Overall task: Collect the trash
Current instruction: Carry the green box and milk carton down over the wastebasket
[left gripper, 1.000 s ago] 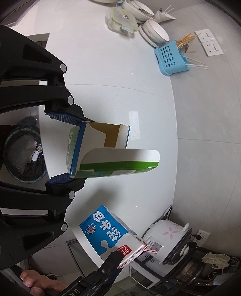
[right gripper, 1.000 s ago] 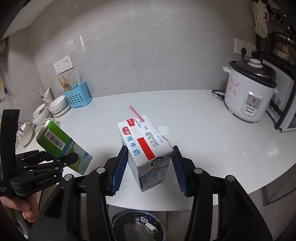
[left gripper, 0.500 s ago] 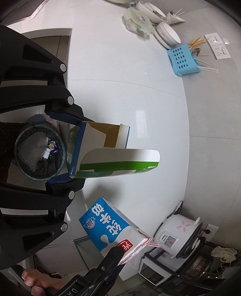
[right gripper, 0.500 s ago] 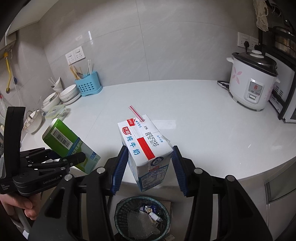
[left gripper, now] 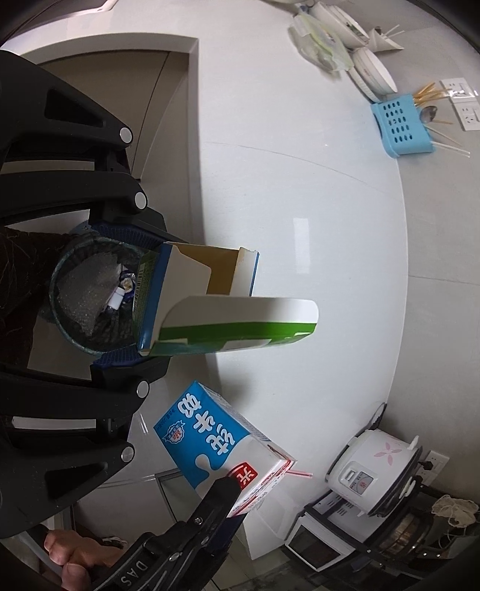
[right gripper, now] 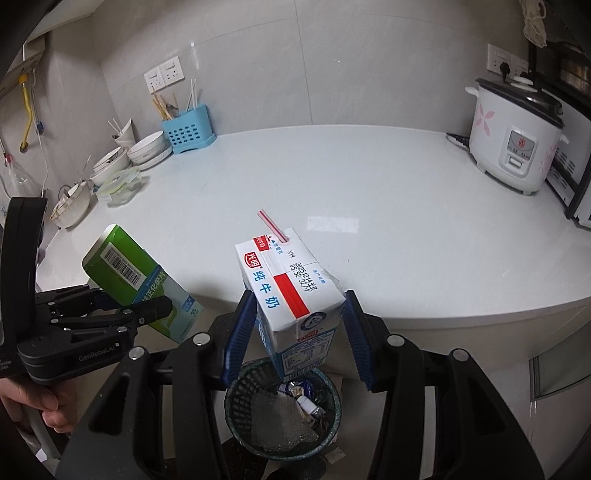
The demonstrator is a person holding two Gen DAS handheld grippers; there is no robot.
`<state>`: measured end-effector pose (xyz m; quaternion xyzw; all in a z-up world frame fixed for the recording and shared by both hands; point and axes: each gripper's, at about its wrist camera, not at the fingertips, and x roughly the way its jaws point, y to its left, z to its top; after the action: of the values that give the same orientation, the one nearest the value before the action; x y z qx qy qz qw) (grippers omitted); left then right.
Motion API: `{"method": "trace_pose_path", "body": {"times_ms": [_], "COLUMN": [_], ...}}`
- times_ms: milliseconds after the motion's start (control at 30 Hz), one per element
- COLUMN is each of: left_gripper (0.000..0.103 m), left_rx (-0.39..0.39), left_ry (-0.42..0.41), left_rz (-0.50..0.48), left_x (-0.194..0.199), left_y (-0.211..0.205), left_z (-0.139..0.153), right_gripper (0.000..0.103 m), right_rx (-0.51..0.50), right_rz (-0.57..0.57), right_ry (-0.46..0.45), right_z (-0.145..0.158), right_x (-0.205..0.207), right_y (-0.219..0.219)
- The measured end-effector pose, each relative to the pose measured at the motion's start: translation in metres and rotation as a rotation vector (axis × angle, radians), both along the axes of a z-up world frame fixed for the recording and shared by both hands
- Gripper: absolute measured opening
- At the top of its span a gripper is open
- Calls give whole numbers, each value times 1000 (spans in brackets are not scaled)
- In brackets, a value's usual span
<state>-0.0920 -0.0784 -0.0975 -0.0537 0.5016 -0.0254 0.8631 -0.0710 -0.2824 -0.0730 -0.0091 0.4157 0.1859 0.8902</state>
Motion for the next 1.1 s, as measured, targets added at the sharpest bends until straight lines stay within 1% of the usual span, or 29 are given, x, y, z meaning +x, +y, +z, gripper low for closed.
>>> {"method": "trace_pose_path", "body": {"times_ms": [300, 467, 533, 833, 1100], "left_gripper": [45, 45, 45, 45, 45], "left_rx": [-12, -10, -2, -4, 17], "left_ry": [37, 45, 61, 127, 169], "left_rz": [6, -1, -2, 6, -5], "left_x": [-20, -27, -30, -34, -34], "left_y": [1, 2, 3, 8, 6], "left_z": [-39, -59, -70, -113, -140], "right_gripper": [46, 46, 46, 46, 46], "right_rx": [-10, -15, -21, -29, -40], "right_rz": [13, 12, 13, 19, 12], "right_ry": [53, 86, 96, 149, 180], "right_z": [-35, -55, -62, -96, -117], "right_x": [-7, -10, -11, -12, -12], "right_y": [5, 8, 10, 21, 27]}}
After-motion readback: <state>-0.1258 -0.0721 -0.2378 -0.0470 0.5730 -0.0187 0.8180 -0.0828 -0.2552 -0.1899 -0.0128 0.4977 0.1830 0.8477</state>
